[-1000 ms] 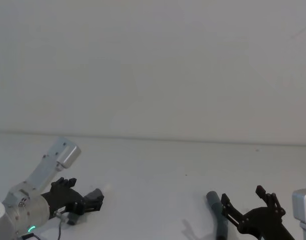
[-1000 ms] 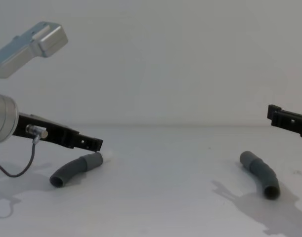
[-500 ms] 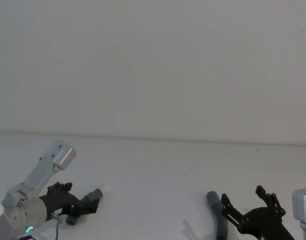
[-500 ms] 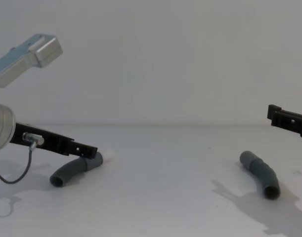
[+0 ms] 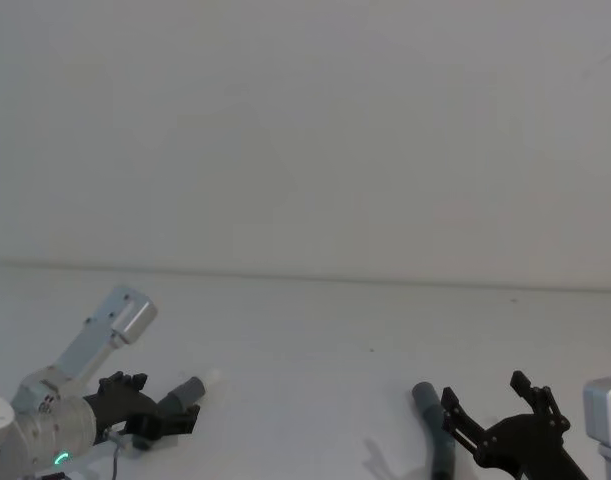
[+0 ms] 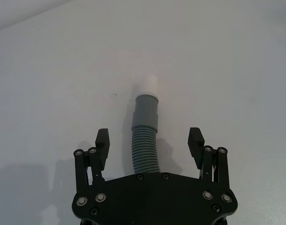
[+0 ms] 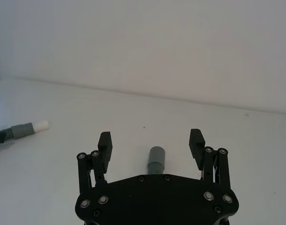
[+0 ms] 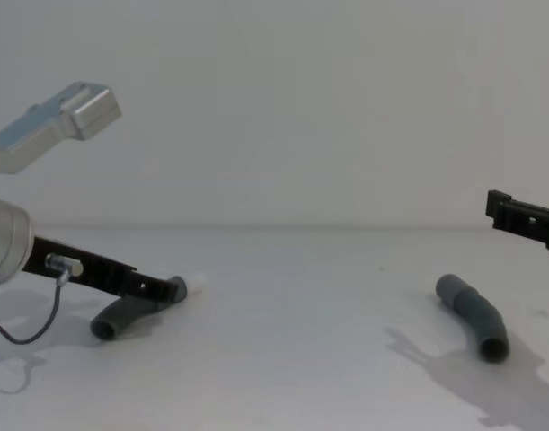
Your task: Use both hands to pick up one end of the pipe from the table, align the ends, and insert them.
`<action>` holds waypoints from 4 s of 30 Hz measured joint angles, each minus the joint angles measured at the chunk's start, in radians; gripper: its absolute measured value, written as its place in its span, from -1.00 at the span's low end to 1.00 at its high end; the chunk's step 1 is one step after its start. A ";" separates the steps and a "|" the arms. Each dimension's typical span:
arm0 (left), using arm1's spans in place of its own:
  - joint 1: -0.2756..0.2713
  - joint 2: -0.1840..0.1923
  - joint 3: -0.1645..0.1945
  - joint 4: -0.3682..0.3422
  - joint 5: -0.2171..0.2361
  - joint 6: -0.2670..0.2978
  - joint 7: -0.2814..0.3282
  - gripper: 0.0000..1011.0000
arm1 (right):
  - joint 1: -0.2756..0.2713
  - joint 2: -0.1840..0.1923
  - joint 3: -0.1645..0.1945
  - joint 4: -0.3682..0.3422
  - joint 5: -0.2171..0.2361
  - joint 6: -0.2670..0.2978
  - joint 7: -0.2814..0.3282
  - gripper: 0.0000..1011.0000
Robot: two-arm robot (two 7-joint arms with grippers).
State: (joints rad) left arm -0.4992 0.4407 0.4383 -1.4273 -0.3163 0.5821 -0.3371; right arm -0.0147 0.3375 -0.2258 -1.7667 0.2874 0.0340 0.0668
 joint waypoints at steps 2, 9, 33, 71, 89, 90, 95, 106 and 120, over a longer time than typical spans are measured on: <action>-0.006 -0.001 0.004 0.009 0.004 0.002 -0.008 0.98 | 0.000 0.000 0.000 0.000 0.000 0.000 0.000 0.99; -0.026 -0.006 0.017 0.041 0.015 0.005 -0.027 0.98 | 0.000 0.000 0.000 0.000 0.000 0.000 0.000 0.98; -0.069 -0.042 0.027 0.136 0.053 -0.105 -0.053 0.98 | 0.000 0.000 0.000 0.000 0.000 0.000 0.000 0.99; -0.127 -0.081 0.022 0.222 0.069 -0.045 -0.103 0.98 | 0.000 0.000 0.000 0.000 0.000 0.000 0.000 0.99; -0.134 -0.097 0.018 0.244 0.074 -0.032 -0.114 0.98 | 0.000 0.000 0.000 0.000 0.000 0.000 0.000 0.99; -0.134 -0.098 0.017 0.246 0.074 -0.031 -0.115 0.98 | 0.000 0.000 0.000 0.000 0.000 0.000 0.000 0.99; -0.134 -0.100 0.016 0.248 0.074 -0.029 -0.116 0.90 | 0.000 0.000 0.000 0.000 0.000 0.000 0.000 0.99; -0.134 -0.103 0.015 0.252 0.074 -0.027 -0.117 0.33 | 0.000 0.000 0.000 0.000 0.000 0.000 0.000 0.99; -0.134 -0.104 0.014 0.253 0.073 -0.026 -0.118 -0.36 | 0.000 0.000 0.000 0.000 0.000 0.000 0.000 0.99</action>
State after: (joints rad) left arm -0.6331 0.3365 0.4524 -1.1739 -0.2438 0.5564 -0.4553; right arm -0.0146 0.3375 -0.2259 -1.7667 0.2874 0.0341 0.0668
